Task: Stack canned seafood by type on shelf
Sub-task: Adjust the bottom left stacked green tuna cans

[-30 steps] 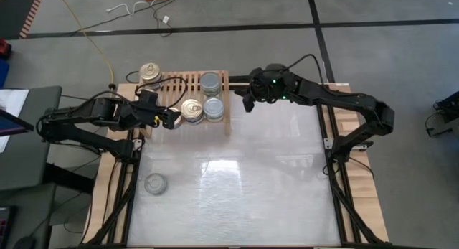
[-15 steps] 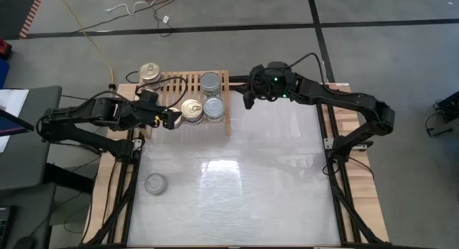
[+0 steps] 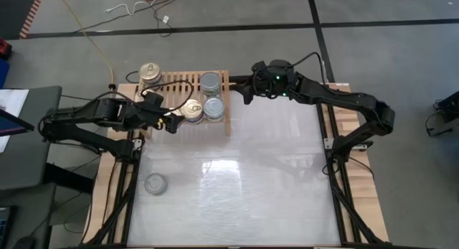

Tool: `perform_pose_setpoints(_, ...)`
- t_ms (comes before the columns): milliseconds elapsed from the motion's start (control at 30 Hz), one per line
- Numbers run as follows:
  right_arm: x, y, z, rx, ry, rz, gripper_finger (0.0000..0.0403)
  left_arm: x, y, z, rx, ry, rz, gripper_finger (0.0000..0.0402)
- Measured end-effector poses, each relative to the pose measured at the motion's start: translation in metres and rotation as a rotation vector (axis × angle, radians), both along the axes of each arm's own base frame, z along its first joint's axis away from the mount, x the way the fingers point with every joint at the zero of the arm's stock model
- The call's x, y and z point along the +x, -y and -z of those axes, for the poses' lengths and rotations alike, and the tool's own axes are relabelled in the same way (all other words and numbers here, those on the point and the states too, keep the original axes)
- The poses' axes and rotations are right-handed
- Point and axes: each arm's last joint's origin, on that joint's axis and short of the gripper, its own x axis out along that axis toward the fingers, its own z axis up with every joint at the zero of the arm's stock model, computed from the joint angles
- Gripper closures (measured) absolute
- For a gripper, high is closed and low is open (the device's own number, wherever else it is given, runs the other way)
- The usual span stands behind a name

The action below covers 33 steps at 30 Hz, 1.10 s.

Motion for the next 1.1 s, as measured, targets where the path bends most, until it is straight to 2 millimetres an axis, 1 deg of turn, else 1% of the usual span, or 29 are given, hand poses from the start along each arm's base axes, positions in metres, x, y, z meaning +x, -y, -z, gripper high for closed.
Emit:
perform_pose_setpoints(133,-0.002,0.005,-0.002,-0.001,0.028,0.019,0.0123,0.000,0.000,0.000,0.001,0.000,0.000,0.0035)
perform_pose_setpoints(333,-0.003,0.010,-0.005,-0.004,0.059,0.037,0.0041,0.001,0.001,0.001,-0.007,-0.018,0.031,0.0035)
perform_pose_setpoints(433,-0.004,0.013,-0.007,0.050,0.095,0.118,0.0010,0.001,0.001,0.003,-0.007,-0.037,0.031,0.0035)
perform_pose_setpoints(533,-0.006,0.016,-0.007,0.087,0.113,0.173,0.0012,0.002,0.001,0.003,-0.007,-0.043,0.030,0.0035)
perform_pose_setpoints(667,-0.007,0.020,-0.007,0.088,0.119,0.188,0.0026,0.003,0.001,0.004,-0.008,-0.046,0.029,0.0035)
perform_pose_setpoints(833,-0.007,0.020,-0.008,0.120,0.146,0.197,0.0028,0.002,0.001,0.004,0.005,-0.055,0.040,0.0035)
perform_pose_setpoints(1100,-0.007,0.019,-0.008,0.083,0.129,0.186,0.0028,0.002,0.001,0.004,0.013,-0.061,0.048,0.0035)
